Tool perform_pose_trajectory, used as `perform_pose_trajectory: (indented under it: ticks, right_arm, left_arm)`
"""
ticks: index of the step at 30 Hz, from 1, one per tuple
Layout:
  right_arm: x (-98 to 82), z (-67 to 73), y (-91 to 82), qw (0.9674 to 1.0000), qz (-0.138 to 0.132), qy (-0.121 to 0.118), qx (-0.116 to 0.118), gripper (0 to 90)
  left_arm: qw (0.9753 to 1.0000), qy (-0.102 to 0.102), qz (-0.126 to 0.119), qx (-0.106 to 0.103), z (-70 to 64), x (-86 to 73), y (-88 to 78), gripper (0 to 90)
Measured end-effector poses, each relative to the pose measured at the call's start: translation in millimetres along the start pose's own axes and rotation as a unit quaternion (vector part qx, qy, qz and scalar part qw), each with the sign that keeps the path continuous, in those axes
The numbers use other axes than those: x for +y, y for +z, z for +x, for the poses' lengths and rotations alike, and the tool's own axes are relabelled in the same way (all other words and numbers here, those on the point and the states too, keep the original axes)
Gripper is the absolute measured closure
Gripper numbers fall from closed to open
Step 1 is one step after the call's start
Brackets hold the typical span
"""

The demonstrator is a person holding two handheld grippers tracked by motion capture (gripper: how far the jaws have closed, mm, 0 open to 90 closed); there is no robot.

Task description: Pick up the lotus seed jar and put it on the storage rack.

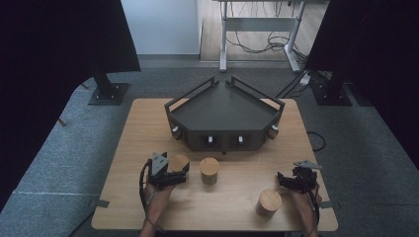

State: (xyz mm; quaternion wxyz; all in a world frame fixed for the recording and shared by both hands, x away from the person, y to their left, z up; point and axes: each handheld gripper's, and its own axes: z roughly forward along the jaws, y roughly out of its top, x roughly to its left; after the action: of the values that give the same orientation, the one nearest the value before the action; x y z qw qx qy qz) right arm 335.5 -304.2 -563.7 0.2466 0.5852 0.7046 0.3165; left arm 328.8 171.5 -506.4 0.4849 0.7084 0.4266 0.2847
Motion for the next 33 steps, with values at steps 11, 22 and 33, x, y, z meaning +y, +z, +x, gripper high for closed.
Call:
perform_pose_trajectory:
  ticks: [11,22,33]
  right_arm:
    - [0.1,-0.2,0.1,1.0000,0.000,-0.001,0.001,8.6]
    - [0.1,-0.3,0.2,1.0000,0.000,-0.001,0.001,8.6]
    - [0.2,-0.5,0.2,1.0000,0.000,-0.002,0.002,8.6]
  left_arm:
    - [0.9999,0.009,0.010,0.004,-4.0,-8.6,7.2,4.5]
    - [0.9998,0.008,0.015,0.009,-5.5,-14.5,11.0,5.6]
    - [0.9996,0.012,0.023,0.013,-6.7,-18.5,13.7,8.9]
